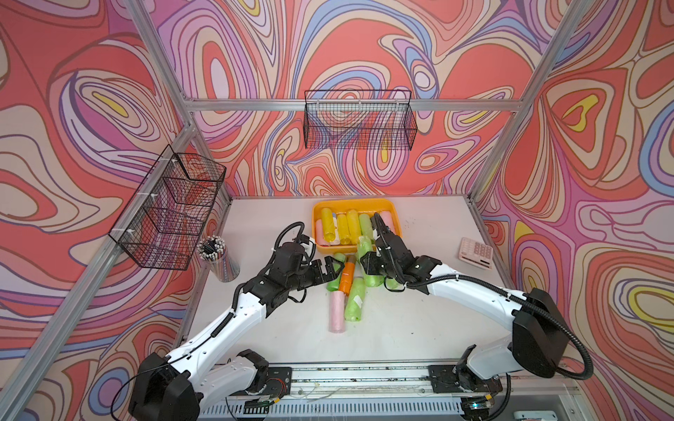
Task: Put the roll of trash bags into the storage box
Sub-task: Place the roll of trash bags in the storage box.
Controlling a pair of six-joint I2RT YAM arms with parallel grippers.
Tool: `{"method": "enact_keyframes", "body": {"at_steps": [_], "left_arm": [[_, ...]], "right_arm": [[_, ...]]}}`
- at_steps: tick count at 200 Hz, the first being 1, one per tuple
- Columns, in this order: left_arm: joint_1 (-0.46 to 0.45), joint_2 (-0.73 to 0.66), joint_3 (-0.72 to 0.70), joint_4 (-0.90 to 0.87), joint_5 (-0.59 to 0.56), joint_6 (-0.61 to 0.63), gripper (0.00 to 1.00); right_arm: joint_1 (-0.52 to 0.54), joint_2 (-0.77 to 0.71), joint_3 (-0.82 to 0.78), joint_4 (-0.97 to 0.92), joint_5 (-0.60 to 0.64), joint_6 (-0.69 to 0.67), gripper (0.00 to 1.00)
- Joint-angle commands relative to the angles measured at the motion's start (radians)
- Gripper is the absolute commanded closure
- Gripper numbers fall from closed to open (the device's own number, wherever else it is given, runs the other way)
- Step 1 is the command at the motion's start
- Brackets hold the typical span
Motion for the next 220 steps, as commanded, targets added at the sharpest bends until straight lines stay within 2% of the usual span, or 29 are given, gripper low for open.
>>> {"method": "enact_keyframes", "body": {"at_steps": [1,65,126,165,220], "left_arm": [[-0.007,-0.017,0.006,0.036,0.003,-0.004,0.0],[-0.016,-0.082,-0.003,0.024,-0.027,-0.022,0.0],[-0.015,-0.066,0.032,-0.003,-0.012,0.015,0.0],[-0.016,-0.051,0.022,0.018,-0.004,0.016,0.0],[-0.017,-0.038,-0.001,0.061,-0.001,-0.008,0.0]], "right_arm": [[-0.035,0.014,0.07,0.023,-0.033,-0.048,0.73],[-0.122,0.13,0.185,0.062,-0.068,-0.074,0.76],[-0.15,0.323,0.336,0.036,0.026,-0.085,0.78],[-0.166,0.428,0.465,-0.02,0.099,-0.149,0.78],[-0.213,0.517,0.56,-0.027,0.159,-0.196,0.8]]}}
